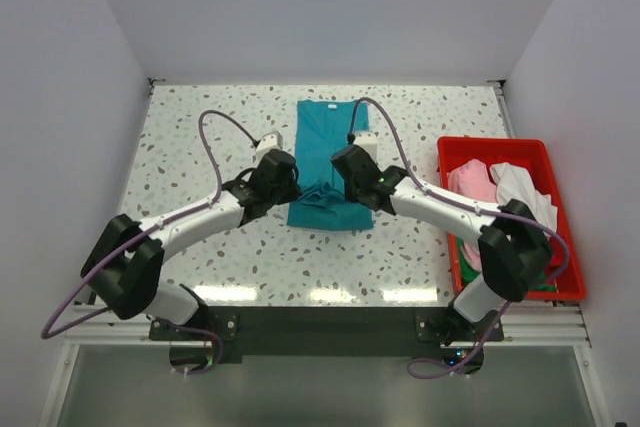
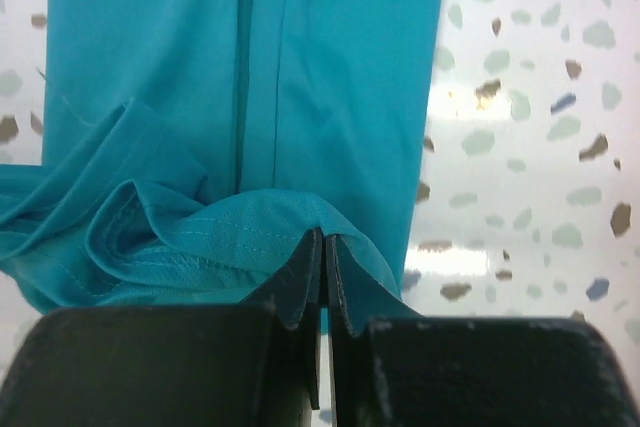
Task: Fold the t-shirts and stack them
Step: Fold the tshirt
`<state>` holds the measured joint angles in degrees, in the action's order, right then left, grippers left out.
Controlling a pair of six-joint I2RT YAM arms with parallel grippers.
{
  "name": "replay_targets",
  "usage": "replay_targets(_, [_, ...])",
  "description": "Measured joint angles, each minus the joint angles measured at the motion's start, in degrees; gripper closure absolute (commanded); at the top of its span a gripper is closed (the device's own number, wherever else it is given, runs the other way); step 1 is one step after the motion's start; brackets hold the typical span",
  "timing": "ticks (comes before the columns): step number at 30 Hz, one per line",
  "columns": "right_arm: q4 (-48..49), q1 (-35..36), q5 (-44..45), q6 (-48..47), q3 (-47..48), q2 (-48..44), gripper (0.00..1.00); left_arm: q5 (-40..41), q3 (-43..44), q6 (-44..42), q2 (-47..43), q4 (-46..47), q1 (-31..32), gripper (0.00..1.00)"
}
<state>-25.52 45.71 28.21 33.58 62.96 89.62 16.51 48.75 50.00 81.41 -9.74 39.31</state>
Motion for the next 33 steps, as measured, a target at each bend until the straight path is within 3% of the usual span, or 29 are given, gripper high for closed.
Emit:
replay_targets(7, [2.78,-8.66,-4.26,-4.26,9.2,9.81,1.0,-3.04,9.38,-3.54,11.91,2.47,-6.14,1.0])
replay_targets(17, [3.89,-15.56,-10.27,-5.57,17.35,17.68,1.0,-9.53,17.79,-8.17,20.37,5.38,-12.35,1.0])
replay_targets(19, [3.82,-16.46,-11.5,-5.55,18.12,18.95,1.0,-11.26,18.71,-9.09,21.97,6.43,-13.35,0.89])
replay_targets(20, [3.82,-16.9,-12.11,-5.55,18.56,19.78,0.86,-12.39,19.19,-9.44,22.86,7.06,-13.9,0.66])
replay_targets(23, [3.61,-18.14,-13.81,-5.33,19.89,21.92,0.48,-15.3,20.35,-11.02,25.09,7.93,-15.52,0.33])
replay_targets(26, [2.84,-19.74,-15.63,-5.79,20.98,22.97,0.36,-16.79,20.02,-11.3,25.05,8.5,-17.03,0.26])
replay_targets(28, [2.38,-20.76,-16.09,-5.97,21.57,22.86,0.33,-17.2,20.02,-12.02,24.5,8.7,-17.88,0.26])
replay_targets(31, [2.19,-21.75,-16.55,-6.23,22.32,22.36,0.4,-17.05,20.02,-12.74,22.86,7.93,-18.51,0.36])
replay_targets(33, [2.21,-21.77,-17.25,-6.23,21.86,21.16,0.44,-16.39,20.02,-13.2,21.35,6.78,-18.27,0.49])
